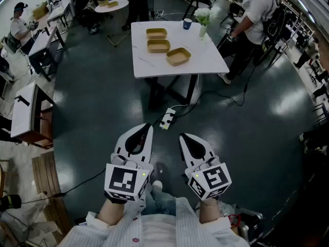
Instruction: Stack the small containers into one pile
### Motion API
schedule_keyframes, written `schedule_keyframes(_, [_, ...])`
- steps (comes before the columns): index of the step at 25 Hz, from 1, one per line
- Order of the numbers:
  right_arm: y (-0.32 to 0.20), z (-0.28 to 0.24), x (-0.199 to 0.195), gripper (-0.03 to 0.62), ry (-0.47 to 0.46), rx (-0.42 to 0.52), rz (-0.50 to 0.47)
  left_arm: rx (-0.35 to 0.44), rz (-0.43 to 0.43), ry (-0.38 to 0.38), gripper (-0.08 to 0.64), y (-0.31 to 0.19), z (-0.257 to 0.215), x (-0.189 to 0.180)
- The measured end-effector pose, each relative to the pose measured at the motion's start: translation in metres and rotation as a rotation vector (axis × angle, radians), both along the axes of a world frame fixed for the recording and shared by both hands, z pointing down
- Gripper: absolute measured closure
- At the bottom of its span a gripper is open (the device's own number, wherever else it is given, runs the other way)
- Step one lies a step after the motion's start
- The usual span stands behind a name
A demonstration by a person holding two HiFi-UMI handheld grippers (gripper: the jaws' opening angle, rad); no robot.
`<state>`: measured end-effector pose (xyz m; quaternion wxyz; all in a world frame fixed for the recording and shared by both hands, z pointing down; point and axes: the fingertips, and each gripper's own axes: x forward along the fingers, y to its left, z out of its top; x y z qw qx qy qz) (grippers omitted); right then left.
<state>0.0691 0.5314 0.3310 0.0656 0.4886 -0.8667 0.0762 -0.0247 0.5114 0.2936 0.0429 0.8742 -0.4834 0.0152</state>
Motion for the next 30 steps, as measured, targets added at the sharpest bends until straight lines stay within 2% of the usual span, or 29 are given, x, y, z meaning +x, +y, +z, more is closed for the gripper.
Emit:
schedule_keyframes(9, [-0.016, -0.001, -0.002, 0.581, -0.011, -0.002, 0.0, 0.0, -0.004, 0.003, 0.543, -0.015, -0.001, -0.003])
schedule_keyframes(16, [-0.044, -0.008, -0.016, 0.581, -0.019, 0.018, 0.025, 0.012, 0.004, -0.003, 0.543, -0.04, -0.002, -0.028])
schedule_keyframes(22, [-0.065, -0.002, -0.029, 0.581, -0.026, 0.016, 0.045, -0.01, 0.014, -0.005, 0.543, -0.06, 0.008, -0.045])
schedule_keyframes(30, [-0.128, 0.023, -0.026, 0.581, -0.057, -0.032, 0.026, -0.025, -0.006, -0.017, 0.543, -0.119, 0.024, -0.043])
